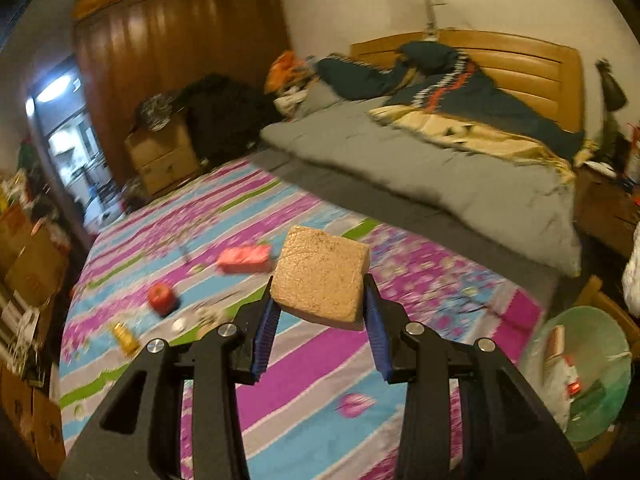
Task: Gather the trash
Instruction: 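Carry the beige block and white cloth to the green bin and release both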
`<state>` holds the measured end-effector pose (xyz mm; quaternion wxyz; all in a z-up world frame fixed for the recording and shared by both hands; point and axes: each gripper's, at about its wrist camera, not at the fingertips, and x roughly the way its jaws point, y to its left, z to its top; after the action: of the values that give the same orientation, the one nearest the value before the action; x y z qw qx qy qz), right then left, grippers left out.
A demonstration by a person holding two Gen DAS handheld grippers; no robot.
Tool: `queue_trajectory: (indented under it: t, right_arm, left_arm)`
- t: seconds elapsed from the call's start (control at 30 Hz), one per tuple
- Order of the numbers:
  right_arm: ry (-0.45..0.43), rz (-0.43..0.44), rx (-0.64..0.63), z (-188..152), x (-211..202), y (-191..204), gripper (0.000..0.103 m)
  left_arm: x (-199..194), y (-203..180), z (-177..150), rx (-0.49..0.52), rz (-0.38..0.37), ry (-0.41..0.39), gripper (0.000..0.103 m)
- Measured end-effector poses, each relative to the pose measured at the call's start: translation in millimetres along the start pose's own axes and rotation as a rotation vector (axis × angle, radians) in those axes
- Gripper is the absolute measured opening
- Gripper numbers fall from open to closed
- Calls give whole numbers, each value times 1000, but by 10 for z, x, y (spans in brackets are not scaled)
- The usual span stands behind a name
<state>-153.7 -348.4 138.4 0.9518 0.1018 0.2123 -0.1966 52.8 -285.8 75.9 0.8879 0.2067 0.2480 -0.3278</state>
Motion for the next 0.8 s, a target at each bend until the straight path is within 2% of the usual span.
queue_trajectory:
  t: [0.2, 0.3, 0.57, 0.63, 0.8]
  right_arm:
    - [-5, -145, 54, -2, -312, -737, 41]
    - [9, -193, 70, -74, -413, -967, 41]
    - [115, -308, 142, -315, -577, -1677, 42]
    - [147, -325, 162, -423, -598, -1769, 42]
    - [239, -358, 215, -718, -645, -2003, 42]
  left_arm:
    - [60, -716, 200, 85, -112, -2, 39]
    - [91, -1065, 239, 132, -170, 5, 39]
    - [119, -1880, 204, 293, -292, 19, 39]
    - [121, -2015, 180, 319, -328, 33, 39]
    - [249, -2313, 43, 383, -487, 133, 39]
